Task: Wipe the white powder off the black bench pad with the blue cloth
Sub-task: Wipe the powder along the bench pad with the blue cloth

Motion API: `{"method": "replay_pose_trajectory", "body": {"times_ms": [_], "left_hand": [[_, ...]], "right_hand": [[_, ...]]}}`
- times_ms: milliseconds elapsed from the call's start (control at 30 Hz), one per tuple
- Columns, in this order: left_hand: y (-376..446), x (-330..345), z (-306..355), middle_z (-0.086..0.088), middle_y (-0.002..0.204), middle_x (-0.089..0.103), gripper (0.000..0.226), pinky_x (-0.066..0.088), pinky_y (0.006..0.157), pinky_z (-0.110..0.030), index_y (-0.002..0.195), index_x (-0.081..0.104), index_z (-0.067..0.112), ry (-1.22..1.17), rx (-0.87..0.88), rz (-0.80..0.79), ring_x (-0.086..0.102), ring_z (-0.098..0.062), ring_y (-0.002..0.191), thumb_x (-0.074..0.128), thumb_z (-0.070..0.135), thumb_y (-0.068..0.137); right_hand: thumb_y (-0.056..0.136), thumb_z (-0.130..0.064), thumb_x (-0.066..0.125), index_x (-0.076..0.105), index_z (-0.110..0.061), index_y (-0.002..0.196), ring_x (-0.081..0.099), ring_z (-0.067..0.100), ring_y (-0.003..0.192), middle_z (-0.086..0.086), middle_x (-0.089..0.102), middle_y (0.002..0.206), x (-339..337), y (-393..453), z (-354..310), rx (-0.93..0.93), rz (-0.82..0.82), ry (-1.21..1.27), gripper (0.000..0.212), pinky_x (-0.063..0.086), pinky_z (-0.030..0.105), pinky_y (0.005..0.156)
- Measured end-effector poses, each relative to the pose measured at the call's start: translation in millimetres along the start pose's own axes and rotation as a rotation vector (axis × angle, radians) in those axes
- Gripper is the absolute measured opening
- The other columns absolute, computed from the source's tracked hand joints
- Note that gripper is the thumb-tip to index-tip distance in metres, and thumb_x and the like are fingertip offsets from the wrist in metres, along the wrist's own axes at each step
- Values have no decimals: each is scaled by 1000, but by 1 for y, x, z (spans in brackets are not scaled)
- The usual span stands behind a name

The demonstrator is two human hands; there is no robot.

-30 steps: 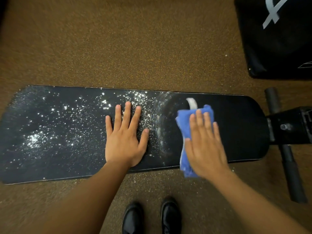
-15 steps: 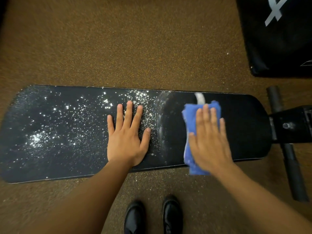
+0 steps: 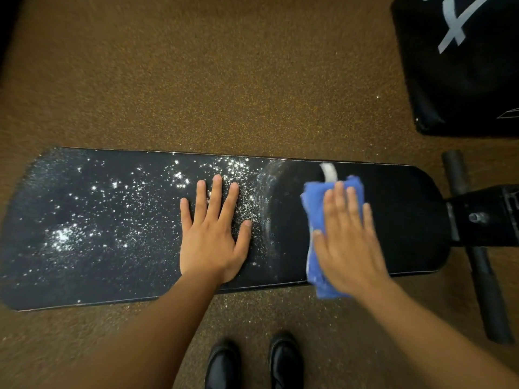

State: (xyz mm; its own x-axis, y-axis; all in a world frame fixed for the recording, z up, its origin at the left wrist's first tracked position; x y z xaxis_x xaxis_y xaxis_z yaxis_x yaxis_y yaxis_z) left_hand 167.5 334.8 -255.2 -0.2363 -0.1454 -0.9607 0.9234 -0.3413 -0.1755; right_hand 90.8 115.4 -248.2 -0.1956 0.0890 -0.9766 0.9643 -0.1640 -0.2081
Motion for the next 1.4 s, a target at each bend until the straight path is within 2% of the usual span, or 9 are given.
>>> {"method": "replay_pose_trajectory", "body": {"times_ms": [133,267,400,533,667,900,1000,1167,1400], "left_hand": [[0,0,1,3,164,-12,68,-8,120,-51,157,-1,33,-6,-3,4,-20,-21,149,14,60,96],[1,1,0,2,165,-10,69,-7,120,-52,157,3,31,-6,1,3,-18,-21,150,17,59,96],[1,0,0,2,165,-10,69,-7,120,-52,157,1,32,-7,1,1,-19,-21,150,15,60,96],[1,-1,0,3,165,-12,68,-8,120,-52,157,0,33,-7,-1,2,-20,-21,149,13,60,96],[0,0,1,2,165,-9,68,-7,120,-52,157,2,32,-12,0,11,-17,-22,150,15,59,96],[0,0,0,3,165,-7,68,-7,121,-51,157,5,32,-20,5,16,-15,-21,151,18,60,96],[-1,-1,0,3,165,-9,68,-7,121,-51,157,2,32,-13,5,12,-17,-21,150,16,60,96],[0,0,0,3,165,-9,68,-8,120,-51,157,2,32,-10,0,12,-18,-21,150,17,58,96],[0,0,-1,3,165,-8,68,-8,120,-50,157,5,31,-36,18,12,-15,-21,151,18,59,96]], "right_hand": [[93,-39,20,4,1,152,-6,37,148,21,-2,161,-13,65,-22,206,30,95,73,1,53,120],[96,-39,20,3,0,153,-7,35,149,20,-2,161,-6,51,-77,-26,48,58,71,2,52,120],[95,-39,25,14,-1,152,6,34,149,19,9,161,5,-16,-47,-213,16,16,70,14,52,118],[91,-40,21,17,1,151,7,33,149,19,13,161,-2,9,-7,-27,12,23,73,16,54,118],[94,-39,19,-1,-1,152,-10,33,149,18,-6,162,-11,66,-46,130,13,84,73,1,51,120],[94,-37,25,13,-1,153,5,33,149,19,8,161,3,-10,-55,-240,4,28,70,18,54,118],[91,-38,25,17,2,151,11,35,148,20,13,160,1,-1,-11,-87,10,25,72,23,56,116],[92,-38,15,1,2,152,-7,37,148,22,-3,161,-14,76,-42,187,51,110,73,2,52,120],[94,-37,23,11,1,152,3,35,149,21,7,160,3,5,-65,-188,24,40,71,15,53,119]]}}
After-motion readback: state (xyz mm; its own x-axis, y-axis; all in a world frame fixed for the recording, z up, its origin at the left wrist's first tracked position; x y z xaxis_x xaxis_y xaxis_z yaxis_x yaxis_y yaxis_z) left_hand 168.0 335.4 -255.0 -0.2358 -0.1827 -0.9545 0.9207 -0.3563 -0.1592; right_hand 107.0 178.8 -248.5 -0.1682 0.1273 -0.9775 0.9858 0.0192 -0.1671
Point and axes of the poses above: each hand's wrist, its own y-axis towards the middle knuckle, its own x-axis out of the palm, z = x × y, the point moved 3 cm from there along y, towards the middle knuckle
